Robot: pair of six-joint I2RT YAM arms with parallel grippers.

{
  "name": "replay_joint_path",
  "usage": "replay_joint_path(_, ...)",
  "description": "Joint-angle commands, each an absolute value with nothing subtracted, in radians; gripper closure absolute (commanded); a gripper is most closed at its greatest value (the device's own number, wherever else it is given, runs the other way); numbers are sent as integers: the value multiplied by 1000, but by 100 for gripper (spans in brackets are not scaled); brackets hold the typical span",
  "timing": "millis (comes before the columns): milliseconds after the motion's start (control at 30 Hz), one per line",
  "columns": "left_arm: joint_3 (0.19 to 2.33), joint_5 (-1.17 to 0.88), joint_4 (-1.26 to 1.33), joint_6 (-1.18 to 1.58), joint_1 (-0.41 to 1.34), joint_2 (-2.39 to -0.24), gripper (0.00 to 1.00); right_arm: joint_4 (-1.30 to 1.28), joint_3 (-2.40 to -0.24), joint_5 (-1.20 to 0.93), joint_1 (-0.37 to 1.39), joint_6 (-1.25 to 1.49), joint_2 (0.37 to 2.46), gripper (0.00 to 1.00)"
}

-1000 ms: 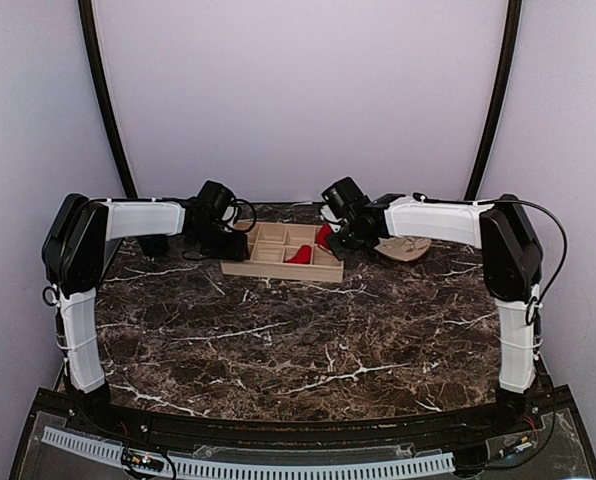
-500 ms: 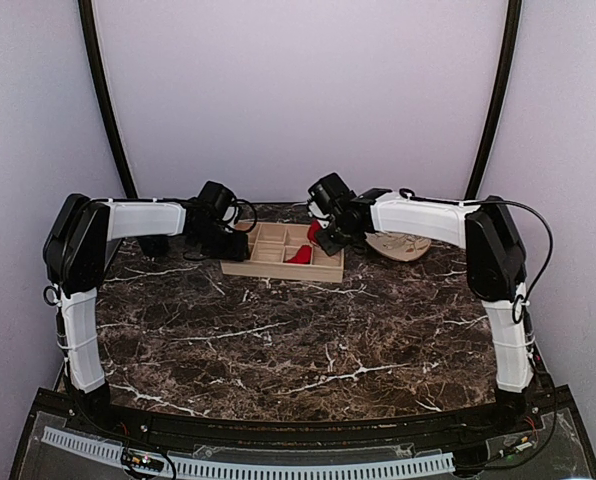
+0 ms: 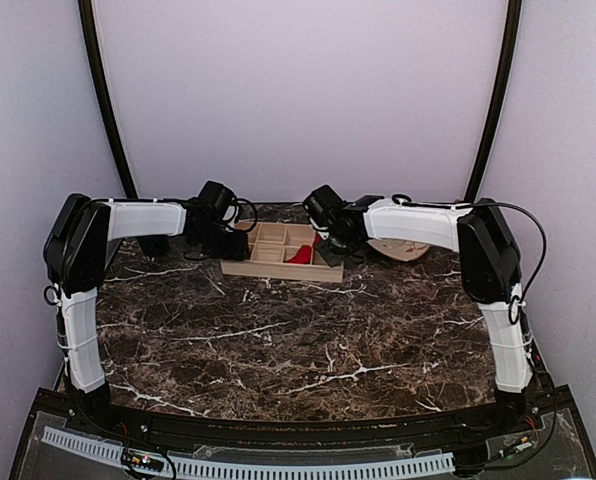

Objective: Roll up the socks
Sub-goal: Place the sock in the storage box.

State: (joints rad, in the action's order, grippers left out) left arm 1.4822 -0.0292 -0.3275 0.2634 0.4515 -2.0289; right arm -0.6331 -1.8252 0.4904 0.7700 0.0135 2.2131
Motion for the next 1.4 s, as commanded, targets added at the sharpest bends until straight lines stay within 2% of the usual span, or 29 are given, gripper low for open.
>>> replay_joint_path(0,1465,-41,-314,246,446,-2028,48,-648,-1851,588,760,44,2138,100)
replay_joint_path(967,1428,-88,-263,250,445,-2032,50,-730,-1933,619,861,8,2321,100)
replay_joint_path(1367,1431,-94,-268,247,446,-2032,51,-794,-1985,359,761,110,2305,100)
